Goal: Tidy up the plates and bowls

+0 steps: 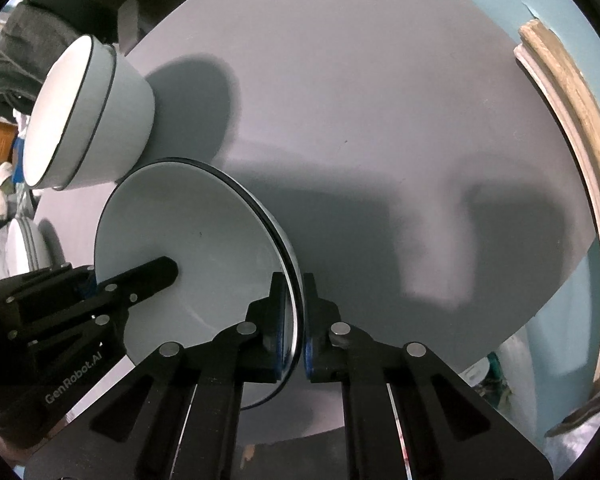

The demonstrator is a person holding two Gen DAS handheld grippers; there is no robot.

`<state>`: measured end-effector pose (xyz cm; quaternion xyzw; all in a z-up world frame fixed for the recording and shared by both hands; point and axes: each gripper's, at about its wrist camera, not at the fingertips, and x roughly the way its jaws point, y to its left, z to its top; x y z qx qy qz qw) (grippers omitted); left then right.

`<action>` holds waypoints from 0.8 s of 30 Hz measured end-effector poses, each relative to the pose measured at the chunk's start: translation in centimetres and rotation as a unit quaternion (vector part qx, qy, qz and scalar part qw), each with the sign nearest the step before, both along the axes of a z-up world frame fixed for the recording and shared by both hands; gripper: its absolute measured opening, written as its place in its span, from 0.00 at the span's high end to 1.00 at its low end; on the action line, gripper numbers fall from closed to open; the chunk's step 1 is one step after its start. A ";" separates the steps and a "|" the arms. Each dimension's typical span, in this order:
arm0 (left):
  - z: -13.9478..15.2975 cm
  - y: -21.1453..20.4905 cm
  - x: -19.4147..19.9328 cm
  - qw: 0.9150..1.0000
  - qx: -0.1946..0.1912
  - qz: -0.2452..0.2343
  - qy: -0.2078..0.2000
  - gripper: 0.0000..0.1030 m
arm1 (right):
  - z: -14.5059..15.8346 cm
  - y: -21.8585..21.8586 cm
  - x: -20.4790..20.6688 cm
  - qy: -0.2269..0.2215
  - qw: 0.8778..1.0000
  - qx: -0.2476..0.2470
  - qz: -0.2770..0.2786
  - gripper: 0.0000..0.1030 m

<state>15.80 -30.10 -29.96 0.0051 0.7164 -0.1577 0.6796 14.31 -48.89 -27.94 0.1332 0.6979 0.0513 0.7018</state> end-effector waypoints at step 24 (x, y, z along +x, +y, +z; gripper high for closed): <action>8.0 5.9 0.8 0.997 -0.004 0.062 -0.051 0.91 | 8.6 2.9 2.9 -0.045 0.996 -0.017 0.079 0.94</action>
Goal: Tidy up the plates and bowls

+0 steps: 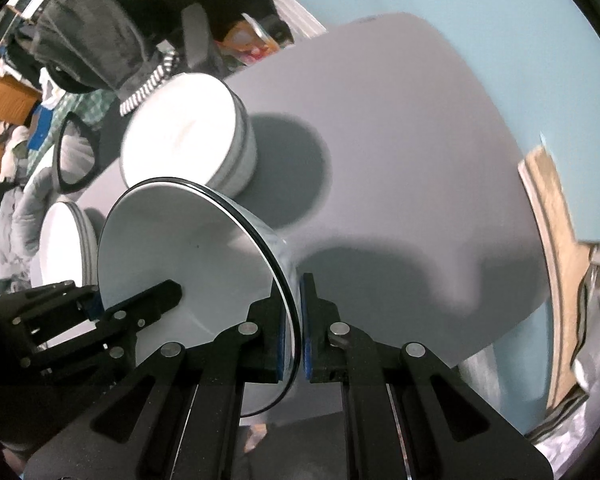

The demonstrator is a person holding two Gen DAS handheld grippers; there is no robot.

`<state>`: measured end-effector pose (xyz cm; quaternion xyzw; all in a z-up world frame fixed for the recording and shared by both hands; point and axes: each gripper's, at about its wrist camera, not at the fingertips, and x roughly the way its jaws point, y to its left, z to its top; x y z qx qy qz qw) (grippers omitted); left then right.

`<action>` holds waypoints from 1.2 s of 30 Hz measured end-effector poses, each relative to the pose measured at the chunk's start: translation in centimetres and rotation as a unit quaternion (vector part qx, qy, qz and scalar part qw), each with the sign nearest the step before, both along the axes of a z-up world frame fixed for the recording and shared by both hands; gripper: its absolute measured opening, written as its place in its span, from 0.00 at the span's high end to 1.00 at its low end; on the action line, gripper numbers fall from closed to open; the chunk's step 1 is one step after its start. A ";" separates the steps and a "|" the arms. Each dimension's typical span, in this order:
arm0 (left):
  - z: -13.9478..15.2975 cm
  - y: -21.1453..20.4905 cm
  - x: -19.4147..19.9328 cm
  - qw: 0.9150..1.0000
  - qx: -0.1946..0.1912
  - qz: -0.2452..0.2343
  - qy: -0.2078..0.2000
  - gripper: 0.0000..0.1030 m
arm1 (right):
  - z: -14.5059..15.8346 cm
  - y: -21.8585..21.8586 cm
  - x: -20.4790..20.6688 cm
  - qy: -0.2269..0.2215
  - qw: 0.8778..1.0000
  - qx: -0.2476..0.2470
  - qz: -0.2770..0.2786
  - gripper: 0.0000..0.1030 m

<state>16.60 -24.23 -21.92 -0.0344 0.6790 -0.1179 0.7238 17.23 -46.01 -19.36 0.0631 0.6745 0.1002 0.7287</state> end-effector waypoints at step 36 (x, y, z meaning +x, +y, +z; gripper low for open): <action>-1.7 5.7 8.3 0.995 0.045 0.091 0.002 0.91 | -2.1 7.3 9.4 0.031 0.995 0.008 0.097 0.93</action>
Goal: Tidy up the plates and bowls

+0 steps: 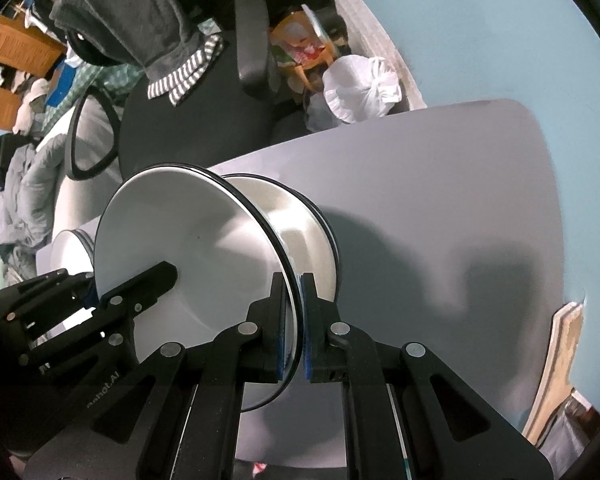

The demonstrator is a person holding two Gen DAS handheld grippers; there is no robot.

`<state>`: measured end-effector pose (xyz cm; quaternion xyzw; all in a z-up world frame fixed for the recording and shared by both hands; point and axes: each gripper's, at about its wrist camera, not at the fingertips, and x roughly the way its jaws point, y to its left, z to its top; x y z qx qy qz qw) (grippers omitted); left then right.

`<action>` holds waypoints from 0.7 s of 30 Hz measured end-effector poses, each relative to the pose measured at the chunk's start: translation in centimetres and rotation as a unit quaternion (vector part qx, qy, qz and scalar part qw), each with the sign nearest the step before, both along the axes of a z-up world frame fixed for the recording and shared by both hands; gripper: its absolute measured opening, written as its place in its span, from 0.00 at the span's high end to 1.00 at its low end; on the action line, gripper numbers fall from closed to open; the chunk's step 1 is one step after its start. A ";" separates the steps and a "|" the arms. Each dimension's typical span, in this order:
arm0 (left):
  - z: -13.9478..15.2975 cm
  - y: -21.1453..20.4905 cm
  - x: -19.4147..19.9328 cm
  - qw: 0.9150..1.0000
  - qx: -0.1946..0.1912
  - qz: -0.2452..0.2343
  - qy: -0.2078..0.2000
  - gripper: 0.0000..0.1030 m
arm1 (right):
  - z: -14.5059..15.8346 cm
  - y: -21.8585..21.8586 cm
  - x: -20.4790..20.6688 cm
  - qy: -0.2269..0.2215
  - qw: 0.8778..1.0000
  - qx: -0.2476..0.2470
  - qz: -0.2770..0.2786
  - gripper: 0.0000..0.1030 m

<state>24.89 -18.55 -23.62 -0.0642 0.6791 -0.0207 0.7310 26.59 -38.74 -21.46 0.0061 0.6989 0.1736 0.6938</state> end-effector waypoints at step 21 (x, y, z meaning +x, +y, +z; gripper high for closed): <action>-0.6 -0.3 1.1 1.000 0.014 -0.017 0.015 0.90 | -0.7 1.0 0.8 0.043 0.999 -0.021 0.013 0.74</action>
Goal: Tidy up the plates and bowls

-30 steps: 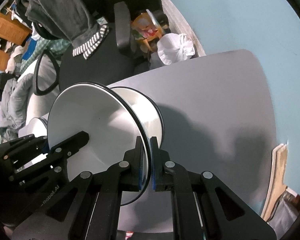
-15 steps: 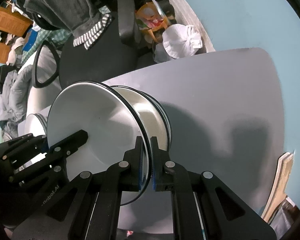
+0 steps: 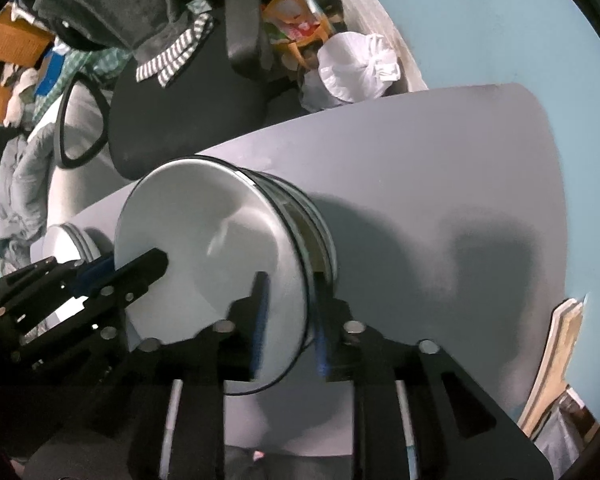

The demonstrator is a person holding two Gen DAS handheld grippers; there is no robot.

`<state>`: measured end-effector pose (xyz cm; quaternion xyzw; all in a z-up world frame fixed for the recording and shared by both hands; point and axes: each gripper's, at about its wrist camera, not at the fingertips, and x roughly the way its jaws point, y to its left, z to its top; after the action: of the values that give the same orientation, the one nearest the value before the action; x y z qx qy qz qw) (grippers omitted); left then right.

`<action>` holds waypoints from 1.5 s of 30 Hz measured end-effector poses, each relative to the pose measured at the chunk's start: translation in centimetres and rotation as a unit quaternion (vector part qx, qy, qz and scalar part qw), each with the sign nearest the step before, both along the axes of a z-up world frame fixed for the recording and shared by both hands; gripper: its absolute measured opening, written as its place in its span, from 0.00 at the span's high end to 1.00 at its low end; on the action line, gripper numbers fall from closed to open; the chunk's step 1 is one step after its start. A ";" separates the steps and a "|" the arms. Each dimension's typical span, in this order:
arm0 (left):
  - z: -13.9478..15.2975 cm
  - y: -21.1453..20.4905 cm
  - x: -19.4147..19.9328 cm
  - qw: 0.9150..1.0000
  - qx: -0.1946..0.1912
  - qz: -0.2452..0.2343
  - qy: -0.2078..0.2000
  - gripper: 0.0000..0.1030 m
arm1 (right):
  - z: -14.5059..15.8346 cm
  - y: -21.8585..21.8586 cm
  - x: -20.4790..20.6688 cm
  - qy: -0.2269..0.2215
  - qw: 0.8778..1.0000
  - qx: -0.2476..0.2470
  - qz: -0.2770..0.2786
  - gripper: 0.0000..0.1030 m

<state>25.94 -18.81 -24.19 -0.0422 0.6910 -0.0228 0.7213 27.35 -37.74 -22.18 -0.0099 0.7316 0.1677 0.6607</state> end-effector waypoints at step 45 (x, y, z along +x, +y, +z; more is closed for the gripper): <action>9.6 2.5 -6.3 0.993 -0.036 0.028 -0.110 0.41 | 9.3 -2.2 -4.6 -0.141 0.989 -0.023 -0.040 0.33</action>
<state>19.62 -16.33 -14.59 -0.0842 0.6048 -0.0319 0.7913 22.76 -39.97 -12.86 -0.0195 0.6347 0.1213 0.7629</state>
